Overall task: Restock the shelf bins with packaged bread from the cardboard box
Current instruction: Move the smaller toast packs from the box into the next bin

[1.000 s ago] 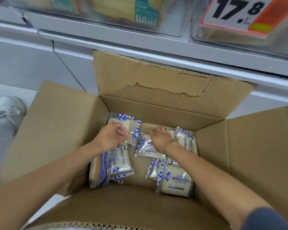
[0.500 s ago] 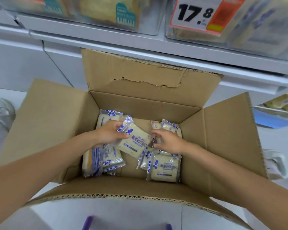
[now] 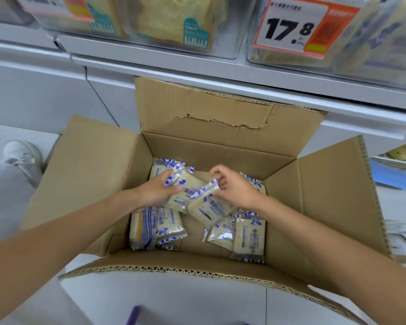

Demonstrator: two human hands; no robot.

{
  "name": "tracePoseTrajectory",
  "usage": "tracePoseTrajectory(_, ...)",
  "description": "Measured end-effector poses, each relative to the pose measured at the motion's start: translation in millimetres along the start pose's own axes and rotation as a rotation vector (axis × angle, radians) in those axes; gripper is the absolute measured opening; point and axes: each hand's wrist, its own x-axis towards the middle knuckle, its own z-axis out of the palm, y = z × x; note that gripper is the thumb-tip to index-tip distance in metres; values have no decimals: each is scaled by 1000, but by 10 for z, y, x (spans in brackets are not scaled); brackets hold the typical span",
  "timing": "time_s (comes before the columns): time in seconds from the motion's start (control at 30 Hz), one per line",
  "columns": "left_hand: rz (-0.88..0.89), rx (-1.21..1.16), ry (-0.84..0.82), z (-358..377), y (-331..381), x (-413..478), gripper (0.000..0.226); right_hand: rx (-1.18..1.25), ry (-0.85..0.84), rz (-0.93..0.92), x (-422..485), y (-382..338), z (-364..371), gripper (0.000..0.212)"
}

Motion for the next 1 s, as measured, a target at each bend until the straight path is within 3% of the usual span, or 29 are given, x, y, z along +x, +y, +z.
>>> tracePoseTrajectory(0.13, 122, 62, -1, 125, 364, -52, 85, 74, 102, -135, 103, -588, -171, 44)
tracePoseTrajectory(0.23, 249, 72, 126, 73, 593, -176, 49, 133, 231, -151, -35, -793, -356, 54)
tracePoseTrajectory(0.3, 301, 21, 221, 17, 737, -316, 34, 92, 316, -109, -213, -843, -497, 61)
tracePoseTrajectory(0.47, 411, -73, 225, 21, 1222, -660, 36, 192, 516, 84, -674, -1064, -849, 99)
tracePoseTrajectory(0.5, 445, -82, 238, 58, 1361, -735, 38, 283, 552, 120, -745, -1151, -942, 96)
tracePoseTrajectory(0.6, 541, -103, 335, 159, 1784, -896, 54, 522, 505, 74, -901, -1440, -1235, 59)
tracePoseTrajectory(0.63, 569, -88, 365, 190, 1934, -944, 52, 553, 506, 34, -922, -1512, -1333, 62)
tracePoseTrajectory(0.7, 632, -21, 431, 228, 2245, -1024, 45, 539, 585, -57, -988, -1690, -1576, 66)
tracePoseTrajectory(0.8, 825, 59, 457, 241, 2765, -1152, 54, 427, 782, -201, -1090, -1971, -2009, 44)
tracePoseTrajectory(0.9, 970, 130, 543, 195, 3259, -1107, 53, 295, 959, -359, -1059, -2117, -2395, 39)
tracePoseTrajectory(1.0, 872, 392, 721, 173, 3609, -898, 43, 169, 1021, -356, -838, -2082, -2641, 42)
